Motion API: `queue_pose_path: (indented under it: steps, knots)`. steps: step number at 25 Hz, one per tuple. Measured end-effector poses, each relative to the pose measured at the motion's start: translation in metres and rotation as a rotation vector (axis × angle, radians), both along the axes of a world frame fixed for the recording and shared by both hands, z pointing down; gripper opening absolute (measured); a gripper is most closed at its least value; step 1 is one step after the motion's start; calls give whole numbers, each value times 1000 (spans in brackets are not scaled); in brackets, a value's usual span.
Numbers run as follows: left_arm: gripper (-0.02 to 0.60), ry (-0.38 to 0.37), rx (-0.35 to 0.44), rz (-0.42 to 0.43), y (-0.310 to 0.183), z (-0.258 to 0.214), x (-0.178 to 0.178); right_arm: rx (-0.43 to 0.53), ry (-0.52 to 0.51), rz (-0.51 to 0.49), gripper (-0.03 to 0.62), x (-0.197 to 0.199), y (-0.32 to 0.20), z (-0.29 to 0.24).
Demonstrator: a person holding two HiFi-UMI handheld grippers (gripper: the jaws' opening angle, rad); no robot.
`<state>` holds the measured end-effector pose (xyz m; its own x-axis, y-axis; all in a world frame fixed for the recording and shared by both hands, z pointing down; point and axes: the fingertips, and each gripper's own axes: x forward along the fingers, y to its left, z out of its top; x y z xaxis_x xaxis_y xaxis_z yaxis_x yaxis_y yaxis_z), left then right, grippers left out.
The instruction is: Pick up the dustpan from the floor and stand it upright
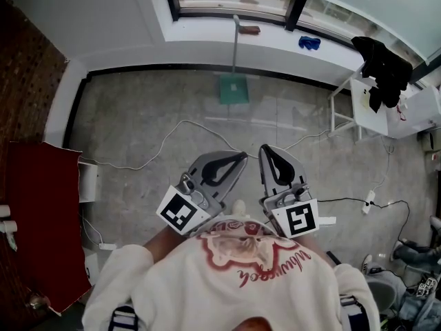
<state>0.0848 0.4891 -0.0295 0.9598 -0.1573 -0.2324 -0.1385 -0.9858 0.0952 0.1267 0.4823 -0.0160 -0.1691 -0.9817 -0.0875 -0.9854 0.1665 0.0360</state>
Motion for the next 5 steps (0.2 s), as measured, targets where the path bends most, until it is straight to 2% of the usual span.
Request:
queue_pose_path:
  steps: [5]
  knots:
    - [20, 0, -7, -5, -2, 2, 1, 2, -7, 3, 25, 1, -2, 1]
